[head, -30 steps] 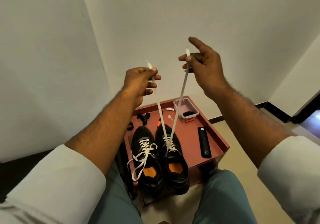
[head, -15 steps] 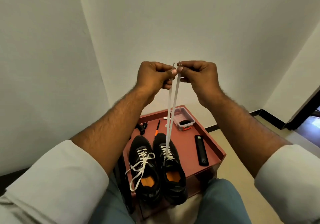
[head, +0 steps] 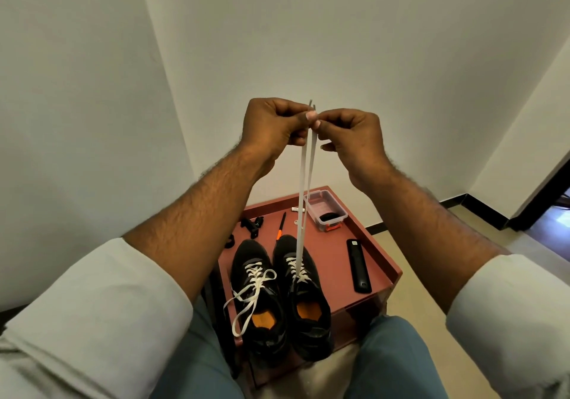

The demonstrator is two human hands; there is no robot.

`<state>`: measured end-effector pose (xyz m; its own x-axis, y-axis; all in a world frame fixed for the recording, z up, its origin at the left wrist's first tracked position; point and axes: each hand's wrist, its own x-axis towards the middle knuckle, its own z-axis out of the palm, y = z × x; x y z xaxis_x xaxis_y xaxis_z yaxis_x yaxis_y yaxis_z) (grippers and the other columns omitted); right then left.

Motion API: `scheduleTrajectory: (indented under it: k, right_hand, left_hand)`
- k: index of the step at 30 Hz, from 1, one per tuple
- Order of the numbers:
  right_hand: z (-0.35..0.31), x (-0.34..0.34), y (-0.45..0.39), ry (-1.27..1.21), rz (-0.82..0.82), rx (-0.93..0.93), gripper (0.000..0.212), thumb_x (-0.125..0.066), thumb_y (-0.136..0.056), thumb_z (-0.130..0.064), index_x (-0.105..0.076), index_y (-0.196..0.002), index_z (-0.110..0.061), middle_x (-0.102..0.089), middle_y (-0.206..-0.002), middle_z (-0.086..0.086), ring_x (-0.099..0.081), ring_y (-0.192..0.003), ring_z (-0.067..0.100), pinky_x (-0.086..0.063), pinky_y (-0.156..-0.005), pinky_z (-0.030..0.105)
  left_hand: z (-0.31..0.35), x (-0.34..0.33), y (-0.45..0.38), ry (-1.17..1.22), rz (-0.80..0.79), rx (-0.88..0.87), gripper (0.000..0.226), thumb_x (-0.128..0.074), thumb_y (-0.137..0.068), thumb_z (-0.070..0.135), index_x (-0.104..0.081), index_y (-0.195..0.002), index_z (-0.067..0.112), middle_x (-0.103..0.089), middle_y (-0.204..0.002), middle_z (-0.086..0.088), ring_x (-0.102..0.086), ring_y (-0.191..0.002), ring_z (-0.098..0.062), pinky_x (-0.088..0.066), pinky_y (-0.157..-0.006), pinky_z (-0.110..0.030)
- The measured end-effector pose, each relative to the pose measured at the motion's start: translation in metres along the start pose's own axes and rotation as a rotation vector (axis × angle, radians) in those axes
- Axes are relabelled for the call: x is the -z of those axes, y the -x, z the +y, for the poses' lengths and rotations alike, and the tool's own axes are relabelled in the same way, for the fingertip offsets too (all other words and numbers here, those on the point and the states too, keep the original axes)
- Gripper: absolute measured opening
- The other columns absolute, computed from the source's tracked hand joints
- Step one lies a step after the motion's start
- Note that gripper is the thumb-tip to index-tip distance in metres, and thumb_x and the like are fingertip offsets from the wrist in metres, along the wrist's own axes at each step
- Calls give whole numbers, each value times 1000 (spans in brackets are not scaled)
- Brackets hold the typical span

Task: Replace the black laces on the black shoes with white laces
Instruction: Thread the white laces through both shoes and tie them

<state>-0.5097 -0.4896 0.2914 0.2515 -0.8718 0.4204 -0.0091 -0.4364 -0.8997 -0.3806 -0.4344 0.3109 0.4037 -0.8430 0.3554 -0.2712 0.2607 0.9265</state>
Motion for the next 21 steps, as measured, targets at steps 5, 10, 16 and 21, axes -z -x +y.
scheduleTrajectory:
  k: [5, 10, 16, 21]
  right_hand:
    - [-1, -1, 0, 5, -16, 13, 13, -66, -89, -12, -73, -100, -9, -72, -90, 3, -67, -83, 12, -55, -68, 22]
    - [1, -1, 1, -15, -45, 12, 13, -66, -89, -13, -73, -100, -12, -72, -90, 1, -68, -86, 13, -57, -70, 23]
    - [67, -17, 49, -65, -236, -200, 16, -62, -92, -14, -72, -103, -13, -74, -95, -1, -69, -89, 10, -56, -72, 22]
    - [165, -21, 110, -16, -405, -501, 12, -63, -92, -15, -74, -94, -13, -74, -97, 10, -67, -96, 35, -54, -90, 41]
  left_hand:
    - [-1, -4, -1, -40, 23, -26, 9, -77, -80, 14, -75, -86, 21, -70, -77, 13, -64, -64, -2, -51, -55, -16]
    - [-3, -7, -2, -26, 65, -37, 15, -75, -83, 13, -76, -98, 10, -69, -87, 10, -63, -73, 0, -46, -56, -10]
    - [-7, -8, -4, 153, 120, 49, 6, -76, -82, 10, -75, -88, 10, -70, -80, -1, -53, -51, -2, -44, -52, -19]
    - [-11, -12, -3, 221, 160, 78, 8, -72, -85, 8, -72, -92, 9, -67, -78, -1, -55, -53, -8, -53, -56, -24]
